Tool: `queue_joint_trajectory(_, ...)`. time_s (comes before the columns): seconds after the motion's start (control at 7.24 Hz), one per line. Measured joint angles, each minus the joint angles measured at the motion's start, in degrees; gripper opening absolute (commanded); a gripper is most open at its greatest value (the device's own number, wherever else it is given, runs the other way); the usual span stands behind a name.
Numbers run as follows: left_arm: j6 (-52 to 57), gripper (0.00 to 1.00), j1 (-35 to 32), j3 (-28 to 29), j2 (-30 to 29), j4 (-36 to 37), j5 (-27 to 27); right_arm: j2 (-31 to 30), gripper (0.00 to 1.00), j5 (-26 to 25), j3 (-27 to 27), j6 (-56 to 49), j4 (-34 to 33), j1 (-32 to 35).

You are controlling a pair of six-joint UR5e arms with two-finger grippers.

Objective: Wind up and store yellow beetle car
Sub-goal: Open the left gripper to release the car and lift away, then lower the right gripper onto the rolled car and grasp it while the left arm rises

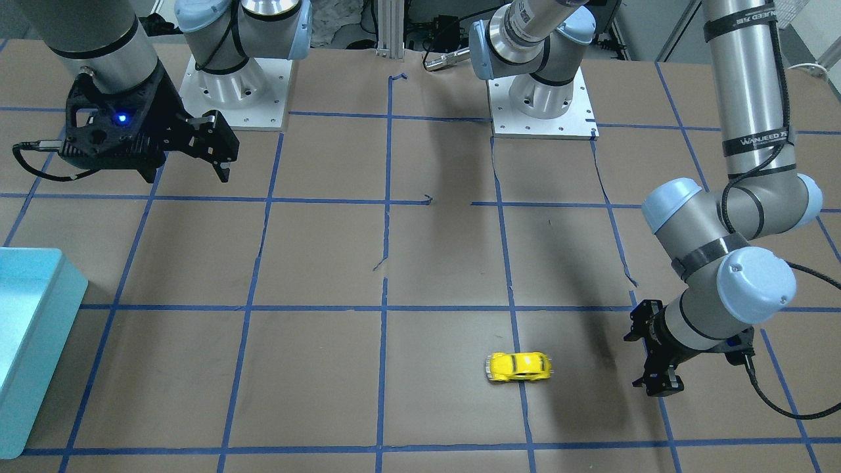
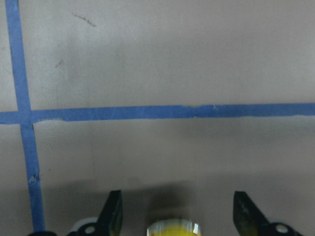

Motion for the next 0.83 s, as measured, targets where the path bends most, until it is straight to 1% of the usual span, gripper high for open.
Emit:
queue_joint_trajectory(0.14,5.7,0.84,-0.3,0.5,1.6,-0.2,0.2,0.1,1.00,0.0,0.1,0.0,-0.6,0.1)
queue_joint_trajectory(0.28,13.5,0.94,-0.2,1.7,3.4,-1.8,0.4,0.3,1.00,0.0,0.2,-0.1,-1.0,0.1)
queue_joint_trajectory(0.41,22.0,1.00,-0.2,3.7,5.1,-4.7,0.5,0.3,1.00,-0.1,0.2,-0.1,-1.2,0.1)
queue_joint_trajectory(0.69,39.6,1.00,-0.2,7.0,7.7,-8.1,0.5,0.4,1.00,-0.1,0.2,-0.2,-1.3,0.1)
queue_joint_trajectory(0.83,46.2,1.00,-0.3,7.7,8.8,-9.5,0.4,0.4,1.00,-0.1,0.3,-0.2,-1.2,0.1)
